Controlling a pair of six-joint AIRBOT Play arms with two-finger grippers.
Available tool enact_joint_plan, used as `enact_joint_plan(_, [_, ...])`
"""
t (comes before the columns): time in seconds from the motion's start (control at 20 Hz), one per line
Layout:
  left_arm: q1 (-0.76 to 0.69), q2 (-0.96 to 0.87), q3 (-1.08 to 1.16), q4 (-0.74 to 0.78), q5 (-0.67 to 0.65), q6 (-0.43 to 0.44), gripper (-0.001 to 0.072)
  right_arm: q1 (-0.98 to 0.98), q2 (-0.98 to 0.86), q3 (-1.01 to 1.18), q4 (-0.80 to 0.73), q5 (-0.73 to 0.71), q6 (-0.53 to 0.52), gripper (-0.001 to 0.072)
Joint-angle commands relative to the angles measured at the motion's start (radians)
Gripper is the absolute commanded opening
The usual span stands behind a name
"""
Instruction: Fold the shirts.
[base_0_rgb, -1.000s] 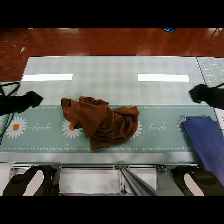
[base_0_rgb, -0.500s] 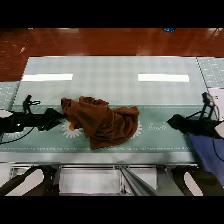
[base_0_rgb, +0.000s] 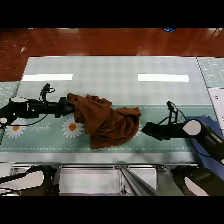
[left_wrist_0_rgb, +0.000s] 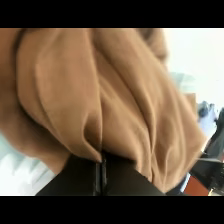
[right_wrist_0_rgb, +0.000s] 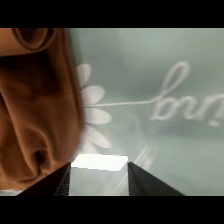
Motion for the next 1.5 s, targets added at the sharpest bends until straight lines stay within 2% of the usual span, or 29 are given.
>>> enact_joint_plan(0.0, [-0.03,-0.022,0.072,-0.006,-0.019,0.016,0.0024,0.082,-0.15,0.0,0.257,-0.11,-0.127,0.0405])
enact_joint_plan(0.1, [-0.03,-0.022,0.076,-0.005,-0.017,0.016,0.0024,0.122,-0.235,0.032,0.365,-0.117,-0.215,0.0405])
enact_joint_plan(0.2, [-0.03,-0.022,0.076,-0.005,-0.017,0.016,0.0025,0.159,-0.319,0.091,0.381,-0.123,-0.231,0.0399])
enact_joint_plan(0.25, [-0.03,-0.022,0.076,-0.005,-0.017,0.016,0.0024,0.172,-0.359,0.125,0.38,-0.127,-0.232,0.0352])
enact_joint_plan(0.3, [-0.03,-0.022,0.079,-0.006,-0.018,0.008,0.0024,0.179,-0.394,0.17,0.381,-0.115,-0.266,0.0165])
enact_joint_plan(0.35, [-0.013,-0.022,0.103,-0.007,-0.031,-0.042,0.0024,0.179,-0.405,0.22,0.381,-0.08,-0.331,0.0021])
enact_joint_plan(0.45, [0.052,-0.011,0.228,-0.009,-0.124,-0.056,0.0023,0.144,-0.375,0.364,0.318,-0.002,-0.364,0.0023])
enact_joint_plan(0.55, [0.122,0.024,0.406,-0.009,-0.184,-0.079,0.0023,0.07,-0.318,0.552,0.175,0.063,-0.305,0.0022])
enact_joint_plan(0.7, [0.19,0.092,0.685,-0.01,-0.189,-0.148,0.0023,-0.072,-0.258,0.945,-0.052,0.19,-0.204,0.0022])
enact_joint_plan(0.9, [0.223,0.195,0.978,-0.006,-0.149,-0.174,0.0023,-0.164,-0.251,1.459,-0.21,0.463,-0.183,0.0022])
enact_joint_plan(1.0, [0.253,0.262,1.063,0.048,-0.137,-0.2,0.0023,-0.163,-0.216,1.61,-0.296,0.55,-0.18,0.0022])
enact_joint_plan(1.25, [0.34,0.514,1.109,0.261,-0.079,-0.255,0.0024,-0.163,0.0,1.647,-0.471,0.675,-0.15,0.0022])
enact_joint_plan(1.45, [0.291,0.65,1.142,0.447,-0.066,-0.287,0.0024,-0.163,0.135,1.601,-0.555,0.817,-0.115,0.0022])
